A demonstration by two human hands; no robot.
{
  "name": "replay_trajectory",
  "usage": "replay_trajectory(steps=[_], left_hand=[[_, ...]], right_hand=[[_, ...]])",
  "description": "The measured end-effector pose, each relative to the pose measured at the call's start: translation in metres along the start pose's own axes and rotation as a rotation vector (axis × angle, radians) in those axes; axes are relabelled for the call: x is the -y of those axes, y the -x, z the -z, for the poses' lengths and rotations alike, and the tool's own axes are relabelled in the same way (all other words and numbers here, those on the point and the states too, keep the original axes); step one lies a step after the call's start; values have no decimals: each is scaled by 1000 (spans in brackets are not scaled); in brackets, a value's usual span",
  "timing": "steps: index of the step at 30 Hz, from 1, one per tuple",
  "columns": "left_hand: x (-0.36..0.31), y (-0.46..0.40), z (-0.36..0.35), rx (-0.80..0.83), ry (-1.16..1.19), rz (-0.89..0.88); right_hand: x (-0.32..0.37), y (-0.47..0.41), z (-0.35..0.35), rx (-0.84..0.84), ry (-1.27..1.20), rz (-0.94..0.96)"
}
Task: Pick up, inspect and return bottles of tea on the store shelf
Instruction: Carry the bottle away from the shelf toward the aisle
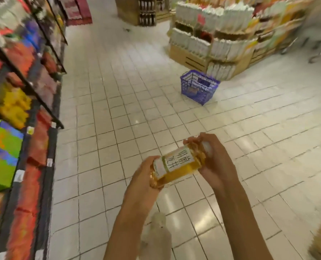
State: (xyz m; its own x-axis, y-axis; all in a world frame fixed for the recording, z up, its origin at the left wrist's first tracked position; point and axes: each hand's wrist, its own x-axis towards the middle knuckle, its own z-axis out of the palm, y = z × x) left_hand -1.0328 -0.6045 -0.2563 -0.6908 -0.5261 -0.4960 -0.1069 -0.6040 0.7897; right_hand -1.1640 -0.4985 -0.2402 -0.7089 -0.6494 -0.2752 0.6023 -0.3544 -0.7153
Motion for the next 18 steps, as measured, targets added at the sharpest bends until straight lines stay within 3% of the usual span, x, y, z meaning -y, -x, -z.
replay_trajectory(steps=[6,11,18], left_hand=[[-74,-146,-65,95,-74,18],[-104,-273,-133,197,-119,136],[-126,-450,-252,275,-154,267]], right_hand=[[67,-141,-9,-90,86,122],[122,-239,25,-220,72,206],[227,-404,99,-173,292,231]])
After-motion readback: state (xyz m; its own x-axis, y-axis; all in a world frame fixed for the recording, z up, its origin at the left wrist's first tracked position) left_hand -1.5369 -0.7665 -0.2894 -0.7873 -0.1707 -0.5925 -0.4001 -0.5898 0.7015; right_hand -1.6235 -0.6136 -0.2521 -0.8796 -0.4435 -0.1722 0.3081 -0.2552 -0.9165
